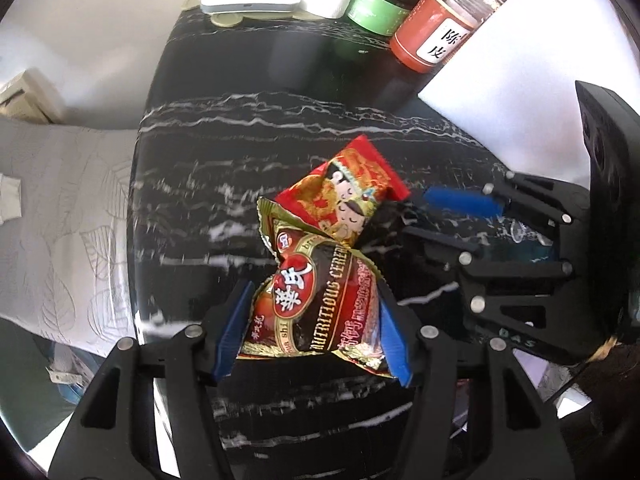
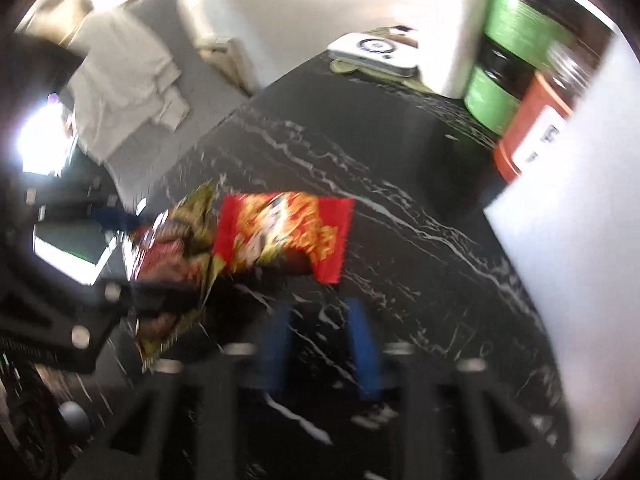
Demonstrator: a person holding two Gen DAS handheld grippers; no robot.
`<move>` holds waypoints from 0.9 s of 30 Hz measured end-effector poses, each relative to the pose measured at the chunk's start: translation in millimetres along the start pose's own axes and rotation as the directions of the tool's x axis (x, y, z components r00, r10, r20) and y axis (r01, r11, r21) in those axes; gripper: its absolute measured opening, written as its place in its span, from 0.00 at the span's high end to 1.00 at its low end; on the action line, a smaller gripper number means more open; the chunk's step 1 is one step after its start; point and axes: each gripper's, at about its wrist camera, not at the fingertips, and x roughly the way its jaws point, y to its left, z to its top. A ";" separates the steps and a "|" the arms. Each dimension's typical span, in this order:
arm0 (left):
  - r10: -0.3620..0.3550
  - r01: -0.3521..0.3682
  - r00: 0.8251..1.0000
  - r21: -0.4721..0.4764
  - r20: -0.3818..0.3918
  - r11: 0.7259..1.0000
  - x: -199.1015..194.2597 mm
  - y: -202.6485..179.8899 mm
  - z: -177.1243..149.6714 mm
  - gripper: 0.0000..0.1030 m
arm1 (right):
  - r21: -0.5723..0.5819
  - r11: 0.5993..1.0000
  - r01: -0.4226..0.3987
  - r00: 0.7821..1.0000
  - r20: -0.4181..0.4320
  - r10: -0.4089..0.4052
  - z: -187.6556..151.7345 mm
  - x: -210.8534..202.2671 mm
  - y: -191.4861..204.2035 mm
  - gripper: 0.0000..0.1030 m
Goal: Organize objects
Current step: 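Lift and carry both held packets over the white box with both grippers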
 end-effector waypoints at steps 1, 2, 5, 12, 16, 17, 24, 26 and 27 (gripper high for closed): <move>-0.014 0.014 1.000 -0.011 -0.010 1.000 -0.8 2.2 -3.4 0.44 | 0.013 1.000 -0.015 1.000 0.015 0.015 2.4 -2.2 0.4 0.44; -0.024 0.024 1.000 -0.019 -0.020 1.000 -0.8 3.8 -6.0 0.44 | 0.021 0.999 -0.024 0.999 0.025 0.024 4.9 -3.8 1.0 0.36; -0.021 0.019 0.998 -0.031 -0.052 0.999 -1.7 12.2 -17.7 0.44 | 0.008 1.000 -0.025 0.999 0.039 0.025 15.6 -2.9 7.9 0.34; -0.043 0.040 0.997 -0.063 -0.056 0.997 -4.6 24.9 -31.7 0.44 | -0.095 0.993 -0.074 0.995 -0.081 0.066 29.9 30.4 36.5 0.34; -0.053 0.050 0.997 -0.066 -0.055 0.997 0.4 25.6 -29.2 0.42 | -0.168 0.986 -0.017 0.997 -0.076 0.004 20.4 38.2 51.2 0.33; -0.049 0.047 0.997 -0.054 -0.053 0.997 -0.3 26.6 -31.0 0.42 | -0.157 0.987 -0.015 0.997 -0.072 0.004 19.3 37.9 51.6 0.39; -0.028 0.027 0.999 -0.022 -0.042 0.999 -10.3 21.7 -37.5 0.47 | -0.130 0.991 -0.037 0.996 -0.088 0.026 12.0 32.5 56.4 0.74; -0.012 0.012 0.999 -0.009 -0.040 1.000 -14.4 17.4 -39.2 0.49 | -0.107 0.994 -0.034 0.996 -0.083 0.025 7.9 27.4 53.7 0.76; -0.016 0.015 0.999 -0.010 -0.041 1.000 -15.9 15.9 -39.7 0.49 | -0.097 0.995 -0.037 0.996 -0.081 0.029 5.0 24.1 52.6 0.76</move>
